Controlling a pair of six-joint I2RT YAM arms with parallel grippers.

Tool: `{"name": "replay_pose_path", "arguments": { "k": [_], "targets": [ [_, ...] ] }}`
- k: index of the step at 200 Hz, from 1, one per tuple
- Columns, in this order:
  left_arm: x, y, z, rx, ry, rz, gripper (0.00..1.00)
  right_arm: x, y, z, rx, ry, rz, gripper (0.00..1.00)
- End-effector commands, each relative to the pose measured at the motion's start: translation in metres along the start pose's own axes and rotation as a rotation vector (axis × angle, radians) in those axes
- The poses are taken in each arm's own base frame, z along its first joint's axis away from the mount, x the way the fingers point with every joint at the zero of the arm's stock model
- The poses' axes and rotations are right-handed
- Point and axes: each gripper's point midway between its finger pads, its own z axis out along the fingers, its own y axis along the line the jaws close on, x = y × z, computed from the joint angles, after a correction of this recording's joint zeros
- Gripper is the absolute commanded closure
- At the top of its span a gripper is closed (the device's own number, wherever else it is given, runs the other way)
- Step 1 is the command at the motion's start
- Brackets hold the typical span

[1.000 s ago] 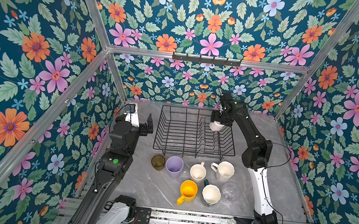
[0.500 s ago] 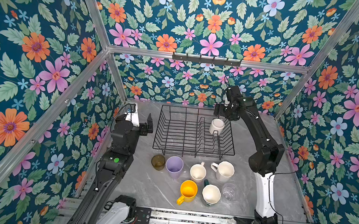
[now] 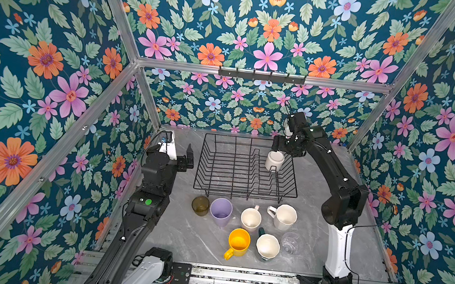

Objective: Load cups into a dish rack
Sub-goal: Pick up the cup from the center of the table.

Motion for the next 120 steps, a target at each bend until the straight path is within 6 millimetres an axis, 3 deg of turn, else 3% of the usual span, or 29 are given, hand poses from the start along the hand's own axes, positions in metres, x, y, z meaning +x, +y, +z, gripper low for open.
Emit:
{"name": "replay_pose_path", "arguments": {
  "k": [1, 36, 47, 50, 60, 89, 120],
  "targets": [
    [-0.004, 0.002, 0.000, -0.012, -0.009, -0.001, 0.00, 0.001, 0.003, -0.022, -0.020, -0.049, -0.023, 0.10],
    [-0.002, 0.003, 0.001, -0.017, -0.002, 0.003, 0.00, 0.053, -0.009, -0.055, -0.012, -0.023, -0.047, 0.12],
    [-0.001, 0.003, 0.002, -0.020, 0.001, 0.005, 0.00, 0.080, -0.015, -0.060, -0.007, 0.009, -0.054, 0.13],
    [-0.001, 0.003, 0.002, -0.020, 0.002, 0.007, 0.00, 0.083, -0.014, -0.072, -0.015, -0.009, -0.057, 0.14],
    [0.000, 0.003, 0.002, -0.021, 0.005, 0.008, 0.00, 0.104, -0.020, -0.080, 0.006, 0.008, -0.071, 0.15],
    [0.001, 0.003, 0.004, -0.022, 0.010, 0.012, 0.00, 0.162, -0.030, -0.091, 0.047, 0.101, -0.105, 0.20],
    [0.002, 0.003, 0.004, -0.023, 0.013, 0.015, 0.00, 0.201, -0.040, -0.098, 0.032, 0.155, -0.062, 0.28]
  ]
}}
